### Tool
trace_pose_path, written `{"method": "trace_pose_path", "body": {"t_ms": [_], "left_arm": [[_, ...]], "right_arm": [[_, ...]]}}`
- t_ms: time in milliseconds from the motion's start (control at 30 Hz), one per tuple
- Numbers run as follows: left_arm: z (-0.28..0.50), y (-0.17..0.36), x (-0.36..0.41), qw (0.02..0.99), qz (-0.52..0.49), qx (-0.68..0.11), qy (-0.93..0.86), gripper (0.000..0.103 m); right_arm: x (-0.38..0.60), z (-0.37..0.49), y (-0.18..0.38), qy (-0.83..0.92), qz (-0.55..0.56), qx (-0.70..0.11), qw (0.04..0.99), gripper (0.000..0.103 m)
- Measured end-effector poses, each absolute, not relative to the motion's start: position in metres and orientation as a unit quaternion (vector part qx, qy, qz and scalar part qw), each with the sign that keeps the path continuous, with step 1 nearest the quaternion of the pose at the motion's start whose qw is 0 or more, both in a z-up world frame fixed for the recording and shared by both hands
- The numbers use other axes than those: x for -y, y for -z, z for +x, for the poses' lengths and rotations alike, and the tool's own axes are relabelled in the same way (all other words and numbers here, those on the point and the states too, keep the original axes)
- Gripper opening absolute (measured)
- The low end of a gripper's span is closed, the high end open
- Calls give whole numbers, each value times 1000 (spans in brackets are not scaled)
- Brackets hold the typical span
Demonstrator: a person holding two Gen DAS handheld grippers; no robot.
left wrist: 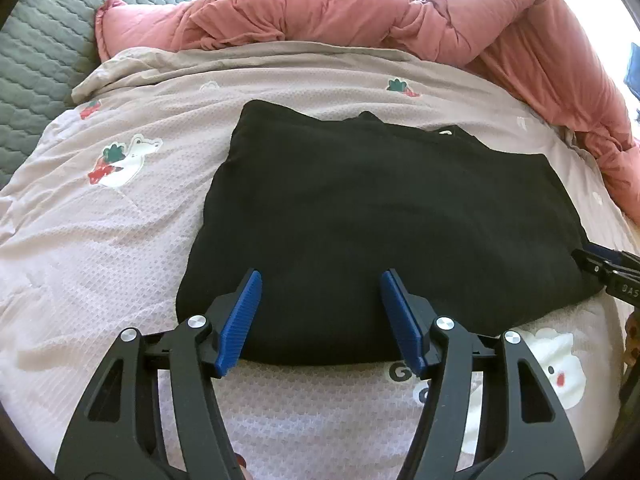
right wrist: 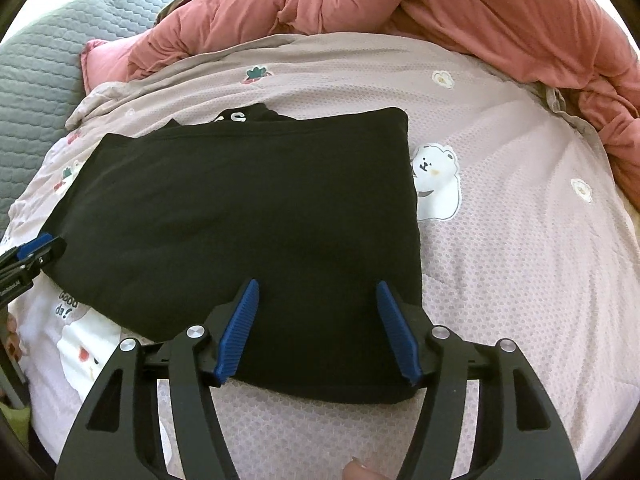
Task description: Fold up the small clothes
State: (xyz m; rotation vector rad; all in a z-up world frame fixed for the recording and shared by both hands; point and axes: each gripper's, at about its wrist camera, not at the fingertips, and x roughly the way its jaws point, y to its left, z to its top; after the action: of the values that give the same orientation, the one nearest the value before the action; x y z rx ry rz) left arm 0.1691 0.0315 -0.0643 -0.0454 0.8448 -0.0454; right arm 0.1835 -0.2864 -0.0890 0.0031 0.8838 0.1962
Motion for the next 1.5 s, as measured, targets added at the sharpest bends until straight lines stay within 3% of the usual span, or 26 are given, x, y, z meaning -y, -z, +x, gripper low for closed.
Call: {"method": "trace_pose_path", "body": {"t_ms": [133, 333, 433, 767, 867, 1133, 1200, 1500], "left_arm": [[167, 64, -32, 911, -22, -412, 23, 56], [162, 65, -31, 910, -15, -415, 24, 59], [160, 64, -30, 909, -15, -416, 26, 61], [150, 61, -29, 908, -13, -419, 29, 69], [147, 60, -30, 908, -15, -418, 29, 72], [138, 54, -38, 909, -20, -416, 18, 76], [135, 51, -41, 911, -22, -411, 14, 87], [124, 35, -48, 918, -24, -395, 11, 93]], "right_arm": [[286, 176, 87, -100, 2, -424, 900, 69], [286, 168, 87, -103, -2, -423, 900, 70], [285, 165, 85, -106, -2, -421, 901, 81], [277, 154, 82, -110, -12, -417, 902, 84], [275, 151, 79, -110, -14, -413, 904, 91], [270, 142, 68, -113, -21, -402, 908, 91], [268, 140, 64, -112, -22, -397, 911, 91], [256, 132, 46, -123, -27, -376, 918, 97]]}}
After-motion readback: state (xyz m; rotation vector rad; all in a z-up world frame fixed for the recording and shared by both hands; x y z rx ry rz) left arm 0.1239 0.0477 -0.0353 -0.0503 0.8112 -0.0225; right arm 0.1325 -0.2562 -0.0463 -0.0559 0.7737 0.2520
